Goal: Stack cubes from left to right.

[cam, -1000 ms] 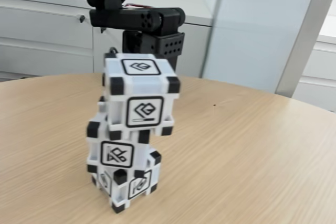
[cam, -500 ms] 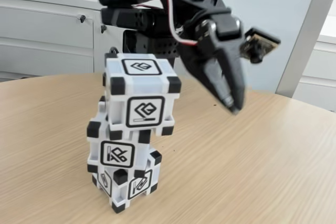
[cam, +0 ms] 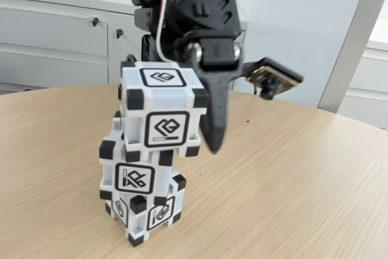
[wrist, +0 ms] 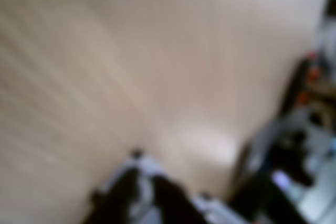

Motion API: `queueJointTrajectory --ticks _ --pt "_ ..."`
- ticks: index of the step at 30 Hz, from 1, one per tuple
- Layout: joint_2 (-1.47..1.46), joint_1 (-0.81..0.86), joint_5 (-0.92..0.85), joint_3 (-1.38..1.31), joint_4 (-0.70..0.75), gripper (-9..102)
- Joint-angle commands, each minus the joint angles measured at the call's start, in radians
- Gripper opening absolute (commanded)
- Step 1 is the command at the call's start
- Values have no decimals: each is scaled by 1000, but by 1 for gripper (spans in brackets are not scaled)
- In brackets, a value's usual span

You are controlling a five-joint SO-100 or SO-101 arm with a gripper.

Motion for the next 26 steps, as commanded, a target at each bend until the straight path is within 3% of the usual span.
queueJointTrajectory --ticks 1,7,26 --pt "58 55 -8 -21 67 0" --pt "58 147 6 -23 92 0" --pt "58 147 -25 -15 92 0"
